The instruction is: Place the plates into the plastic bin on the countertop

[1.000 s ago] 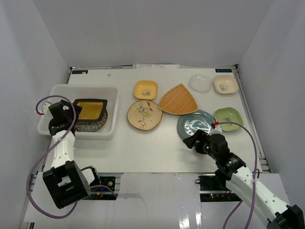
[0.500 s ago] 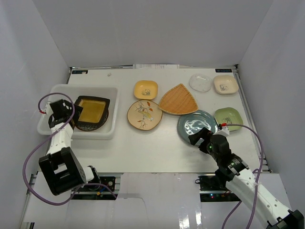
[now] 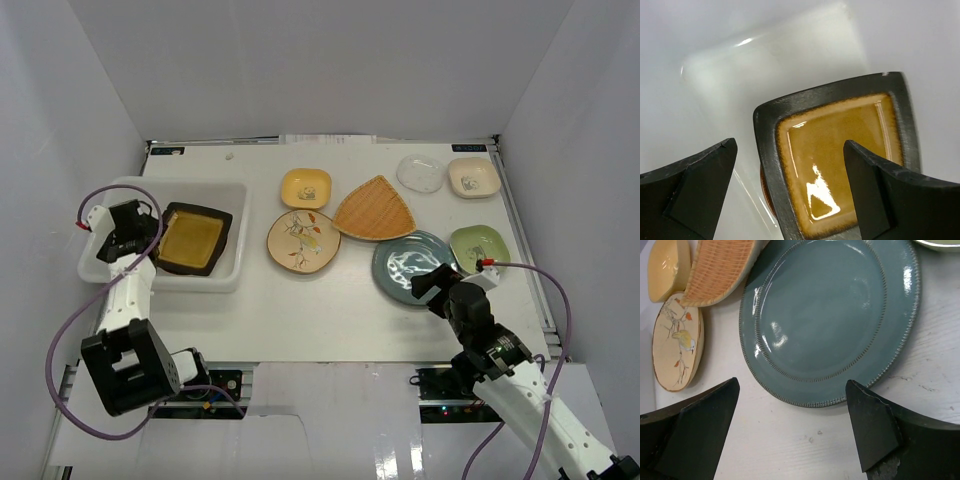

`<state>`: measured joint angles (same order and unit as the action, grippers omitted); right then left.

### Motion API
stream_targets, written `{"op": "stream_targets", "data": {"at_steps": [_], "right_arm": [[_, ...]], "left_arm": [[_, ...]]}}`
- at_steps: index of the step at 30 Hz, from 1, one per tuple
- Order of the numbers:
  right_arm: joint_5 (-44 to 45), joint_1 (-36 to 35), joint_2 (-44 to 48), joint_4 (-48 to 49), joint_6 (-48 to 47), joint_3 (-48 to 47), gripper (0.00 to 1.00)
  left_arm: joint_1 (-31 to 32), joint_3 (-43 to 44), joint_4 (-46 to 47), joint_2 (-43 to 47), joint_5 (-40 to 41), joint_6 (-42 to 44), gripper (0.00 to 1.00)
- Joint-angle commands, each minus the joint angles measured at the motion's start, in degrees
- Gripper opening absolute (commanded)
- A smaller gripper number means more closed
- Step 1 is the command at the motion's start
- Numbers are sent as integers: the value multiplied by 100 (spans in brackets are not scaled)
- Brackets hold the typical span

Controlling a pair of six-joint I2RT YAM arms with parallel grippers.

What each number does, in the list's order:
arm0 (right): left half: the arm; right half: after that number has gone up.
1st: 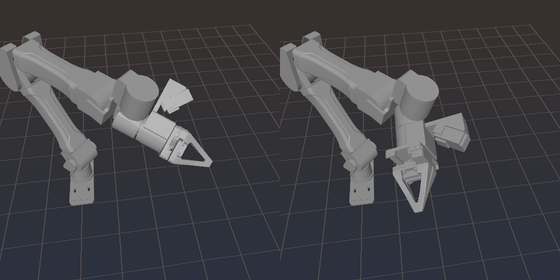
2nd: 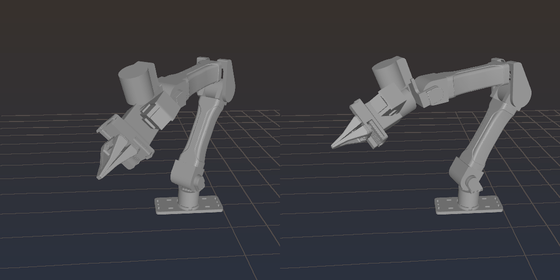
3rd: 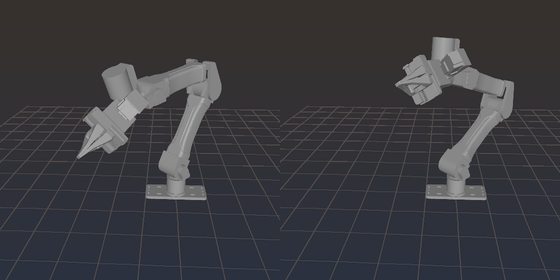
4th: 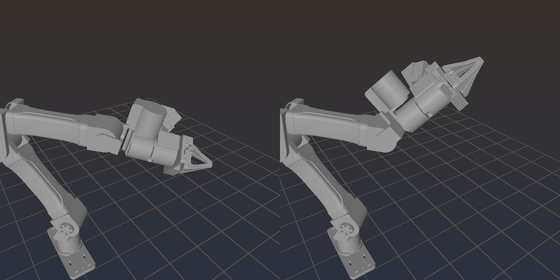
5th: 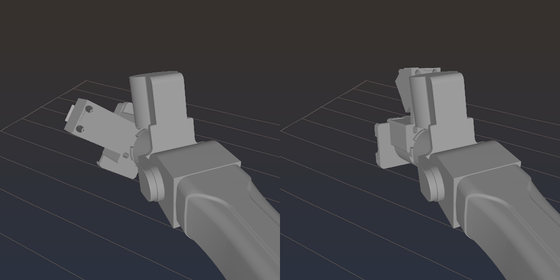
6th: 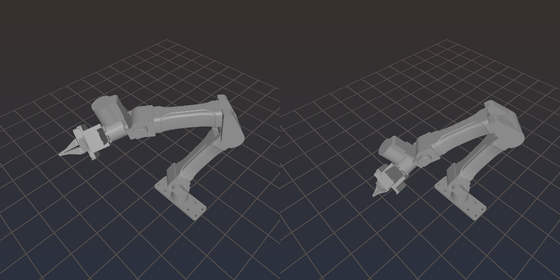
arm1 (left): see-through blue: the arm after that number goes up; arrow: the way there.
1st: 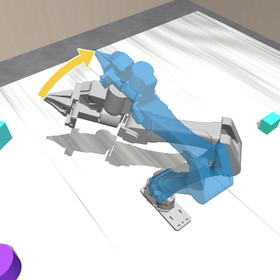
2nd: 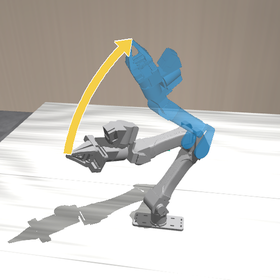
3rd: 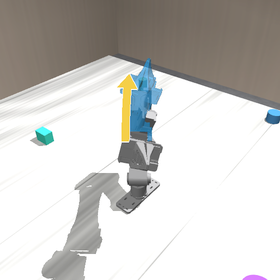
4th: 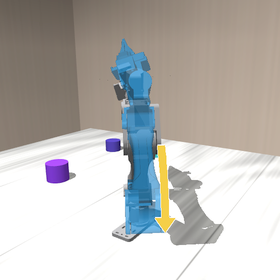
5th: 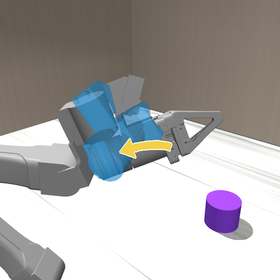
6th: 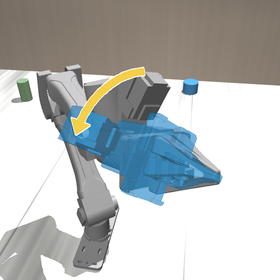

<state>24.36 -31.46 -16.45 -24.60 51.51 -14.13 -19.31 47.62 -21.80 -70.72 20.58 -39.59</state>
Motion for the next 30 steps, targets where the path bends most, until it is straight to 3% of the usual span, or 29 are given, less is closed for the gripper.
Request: {"op": "stream_targets", "data": {"at_steps": [1, 6, 13, 20, 25, 30], "right_arm": [[613, 35, 98, -168, 332, 24, 91], [649, 35, -60, -159, 711, 200, 95], [684, 35, -683, -115, 1063, 393, 100], [781, 61, -921, 244, 1783, 850, 92], [789, 88, -1089, 807, 2881, 1359, 84], [1009, 105, -694, 869, 3629, 1747, 69]], "left_arm": [[85, 108, 79, 909, -35, 48, 98], [743, 266, 352, 2077, -1570, -233, 98], [2131, -217, 457, 2790, -3469, -347, 98], [3510, -893, 1256, 3003, -4842, -136, 98], [4951, -1473, 2055, 2766, -4871, -110, 98], [5762, -1518, 2399, 2292, -4431, 57, 98]]}}
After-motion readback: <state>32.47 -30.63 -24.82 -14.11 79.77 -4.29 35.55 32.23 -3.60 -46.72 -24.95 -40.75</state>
